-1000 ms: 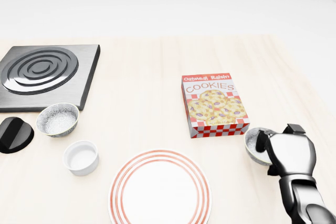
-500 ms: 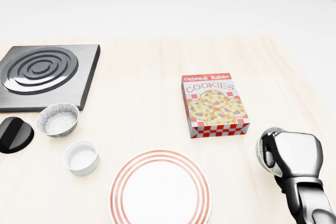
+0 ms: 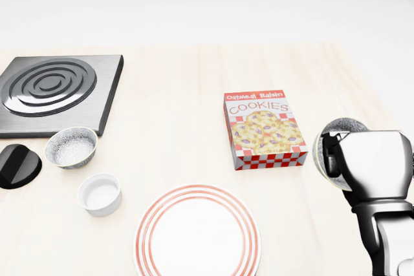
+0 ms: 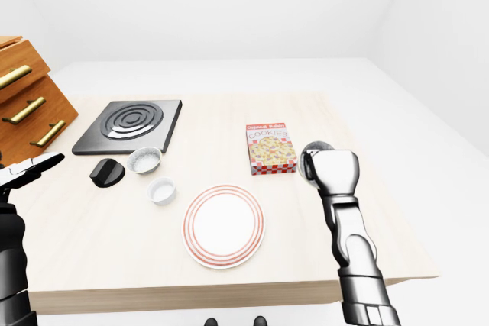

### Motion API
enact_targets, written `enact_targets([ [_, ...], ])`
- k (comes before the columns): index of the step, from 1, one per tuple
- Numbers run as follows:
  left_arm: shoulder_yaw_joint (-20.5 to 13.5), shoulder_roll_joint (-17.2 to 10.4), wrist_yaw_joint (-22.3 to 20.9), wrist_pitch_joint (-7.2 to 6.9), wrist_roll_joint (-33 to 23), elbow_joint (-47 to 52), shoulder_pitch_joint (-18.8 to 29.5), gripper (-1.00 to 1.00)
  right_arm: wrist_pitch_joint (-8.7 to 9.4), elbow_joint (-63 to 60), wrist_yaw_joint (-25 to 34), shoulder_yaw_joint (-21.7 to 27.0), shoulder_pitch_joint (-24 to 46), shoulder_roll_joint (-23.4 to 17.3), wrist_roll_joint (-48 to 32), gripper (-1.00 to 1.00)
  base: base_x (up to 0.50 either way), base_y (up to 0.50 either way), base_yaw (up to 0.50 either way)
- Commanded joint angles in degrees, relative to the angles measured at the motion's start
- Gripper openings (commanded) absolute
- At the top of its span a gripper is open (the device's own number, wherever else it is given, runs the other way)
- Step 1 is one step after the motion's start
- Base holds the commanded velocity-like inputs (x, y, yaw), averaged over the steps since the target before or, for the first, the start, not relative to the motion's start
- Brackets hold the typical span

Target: Pick the akita bowl next to the plate and place it on the plate.

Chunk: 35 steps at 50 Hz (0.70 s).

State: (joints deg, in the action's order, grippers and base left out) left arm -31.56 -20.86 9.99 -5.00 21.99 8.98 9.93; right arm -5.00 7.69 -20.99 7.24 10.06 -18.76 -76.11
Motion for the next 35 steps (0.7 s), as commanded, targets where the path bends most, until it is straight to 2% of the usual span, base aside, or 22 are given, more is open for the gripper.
enact_targets([
  [1,0.03,-0.06,0.02,0.0,0.25,-0.64,0.01,1.0,0.0,-20.69,15.29,-0.33,-4.11,4.58,0.79,-1.0,0.0,0.0,0.0],
  [2,0.03,-0.07,0.03,0.0,0.26,-0.64,0.01,1.0,0.0,-20.79,15.41,-0.18,-4.09,4.76,0.64,-1.0,0.0,0.0,0.0],
  [3,0.0,-0.09,0.05,0.0,0.3,-0.55,-0.02,1.0,0.0,-24.29,20.21,-1.03,-3.78,6.0,3.2,-1.0,0.0,0.0,0.0],
  [5,-0.07,-0.14,0.05,0.0,0.38,-0.45,-0.04,1.0,0.0,-26.99,22.42,-1.62,-2.56,6.74,1.6,-1.0,0.0,0.0,0.0],
  [8,-0.24,-0.3,-0.04,0.0,0.55,-0.92,0.08,1.0,0.0,-33.03,32.57,-4.01,2.06,8.81,3.28,-1.0,0.0,0.0,0.0],
  [13,-0.19,-0.38,-0.02,0.0,0.58,-1.09,0.07,1.0,0.0,-36.59,39.36,-5.98,5.91,10.68,5.07,-1.0,0.0,0.0,0.0],
  [14,-0.25,-0.4,-0.04,0.0,0.65,-1.11,0.04,1.0,0.0,-37.96,41.29,-6.92,6.55,12.12,5.4,-1.0,0.0,0.0,0.0],
  [19,-0.3,-0.44,-0.05,0.0,0.71,-1.05,-0.01,1.0,0.0,-39.23,43.06,-8.32,7.64,13.48,4.81,-1.0,0.0,0.0,0.0],
  [25,-0.48,-0.43,-0.1,0.0,0.83,-0.72,-0.15,1.0,0.0,-41.44,46.91,-12.18,10.32,16.78,3.42,-1.0,0.0,0.0,0.0],
  [30,-0.5,-0.41,-0.13,0.0,0.83,-0.67,-0.19,1.0,0.0,-41.12,46.92,-13.54,10.15,18.08,2.45,-1.0,0.0,0.0,0.0],
  [31,-0.52,-0.38,-0.12,0.0,0.85,-0.62,-0.25,1.0,0.0,-39.88,45.5,-15.83,8.61,19.16,1.31,-1.0,0.0,0.0,0.0],
  [35,-0.68,-0.45,-0.08,0.0,1.08,-0.71,-0.18,1.0,0.0,-38.06,43.29,-17.33,6.9,20.33,-0.37,-1.0,0.0,0.0,0.0],
])
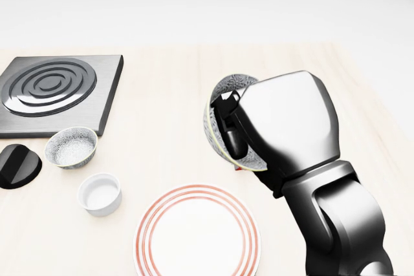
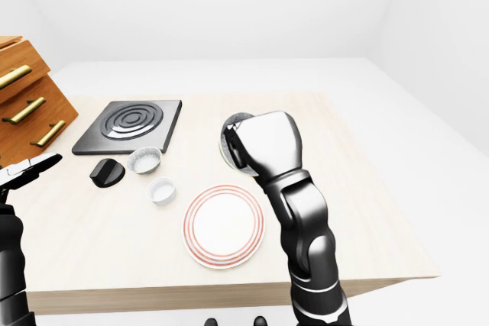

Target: Pick the akita bowl next to the plate and place it on the plate.

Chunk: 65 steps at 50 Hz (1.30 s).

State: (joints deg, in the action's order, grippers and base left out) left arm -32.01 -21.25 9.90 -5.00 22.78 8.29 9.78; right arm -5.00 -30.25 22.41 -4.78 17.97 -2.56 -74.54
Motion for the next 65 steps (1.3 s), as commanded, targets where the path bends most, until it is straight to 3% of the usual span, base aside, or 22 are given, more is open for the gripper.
enact_targets([
  [1,-0.18,-0.07,0.05,0.0,0.28,-0.14,0.05,1.0,0.0,0.3,-0.54,-5.38,-1.14,4.14,-2.24,-1.0,0.0,0.0,0.0],
  [6,0.15,-0.07,0.15,0.0,0.15,-0.43,0.18,1.0,0.0,2.76,-4.18,-6.4,-3.41,4.16,-4.49,-1.0,0.0,0.0,0.0],
  [15,0.42,-0.15,0.0,0.0,0.12,-1.32,0.43,1.0,0.0,10.43,-16.21,-9.32,-8.65,3.13,-13.17,-1.0,0.0,0.0,0.0],
  [16,0.54,-0.07,-0.15,0.0,0.04,-1.76,0.45,1.0,0.0,12.69,-19.46,-9.76,-8.56,2.24,-16.62,-1.0,0.0,0.0,0.0],
  [21,0.6,-0.06,-0.02,0.0,0.03,-1.48,0.37,1.0,0.0,18.41,-24.86,-10.67,-8.56,1.01,-23.24,-1.0,0.0,0.0,0.0],
  [35,0.63,0.12,-0.09,0.0,0.01,-1.11,0.25,1.0,0.0,21.82,-21.96,-10.02,-5.69,0.29,-26.43,-1.0,0.0,0.0,0.0],
  [51,1.11,0.02,-0.66,0.0,-0.29,-3.65,0.54,1.0,0.0,21.16,-11.1,-8.27,-2.4,1.88,-14.37,-1.0,0.0,0.0,0.0],
  [65,0.96,0.15,-0.44,0.0,-0.22,-2.24,0.22,1.0,0.0,21.56,-9.47,-9.55,-2.21,3.46,-12.15,-1.0,0.0,0.0,0.0],
])
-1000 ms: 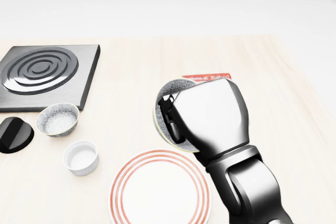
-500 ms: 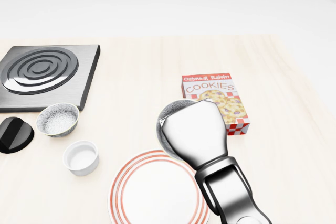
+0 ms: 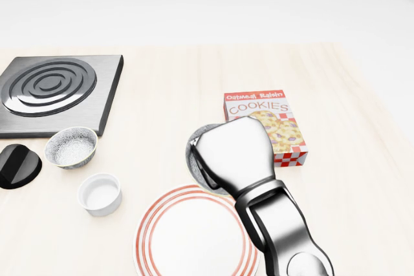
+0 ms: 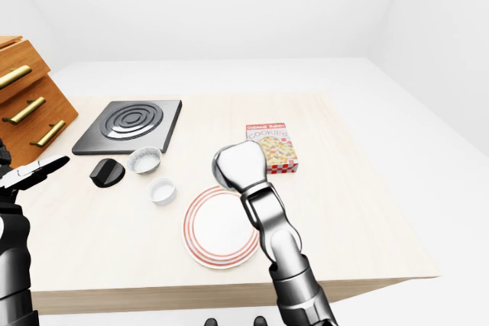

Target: Pick the akita bowl next to the plate and place it on the plate.

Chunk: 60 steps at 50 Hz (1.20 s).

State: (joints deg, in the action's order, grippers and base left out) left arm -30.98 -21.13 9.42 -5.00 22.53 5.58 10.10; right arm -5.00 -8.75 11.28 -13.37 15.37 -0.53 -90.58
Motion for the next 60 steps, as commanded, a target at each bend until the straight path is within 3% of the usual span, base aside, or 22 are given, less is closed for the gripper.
enact_targets([
  [1,-0.11,0.05,0.03,0.0,0.07,0.55,-0.14,1.0,0.0,0.31,1.51,-1.1,0.33,1.51,3.98,-1.0,0.0,0.0,0.0],
  [33,0.46,0.43,-0.31,0.0,-0.43,-0.15,-0.13,1.0,0.0,8.6,-0.96,-1.81,-2.05,-0.53,2.59,-1.0,0.0,0.0,0.0],
  [50,0.55,0.47,-0.46,0.0,-0.56,-0.41,-0.08,1.0,0.0,7.69,1.16,-3.35,-3.13,0.74,4.36,-1.0,0.0,0.0,0.0],
  [60,0.53,0.49,-0.43,0.0,-0.63,-0.21,-0.2,1.0,0.0,11.68,-0.53,-3.49,-2.68,1.2,4.82,-1.0,0.0,0.0,0.0],
])
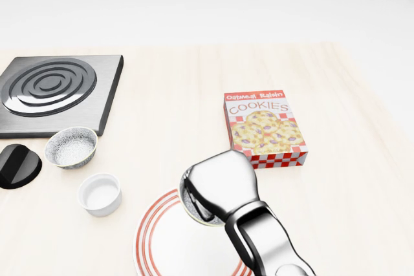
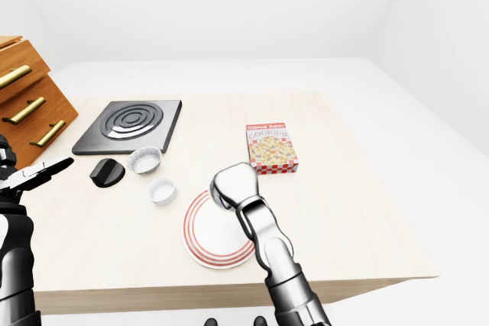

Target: Pick the akita bowl next to the plate and place it on the plate.

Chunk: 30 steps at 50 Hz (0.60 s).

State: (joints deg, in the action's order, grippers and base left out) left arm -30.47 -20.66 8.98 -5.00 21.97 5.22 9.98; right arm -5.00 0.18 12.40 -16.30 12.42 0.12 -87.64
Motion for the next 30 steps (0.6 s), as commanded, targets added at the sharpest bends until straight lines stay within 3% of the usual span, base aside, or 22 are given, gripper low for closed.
enact_targets([
  [1,0.02,0.05,0.02,0.0,-0.08,0.13,-0.06,1.0,0.0,3.35,-2.28,-0.63,0.49,0.41,1.48,-1.0,0.0,0.0,0.0],
  [30,0.48,-0.11,-0.17,0.0,-0.07,-1.66,0.21,1.0,0.0,5.33,-7.28,-4.11,-2.83,0.74,-1.62,-1.0,0.0,0.0,0.0],
])
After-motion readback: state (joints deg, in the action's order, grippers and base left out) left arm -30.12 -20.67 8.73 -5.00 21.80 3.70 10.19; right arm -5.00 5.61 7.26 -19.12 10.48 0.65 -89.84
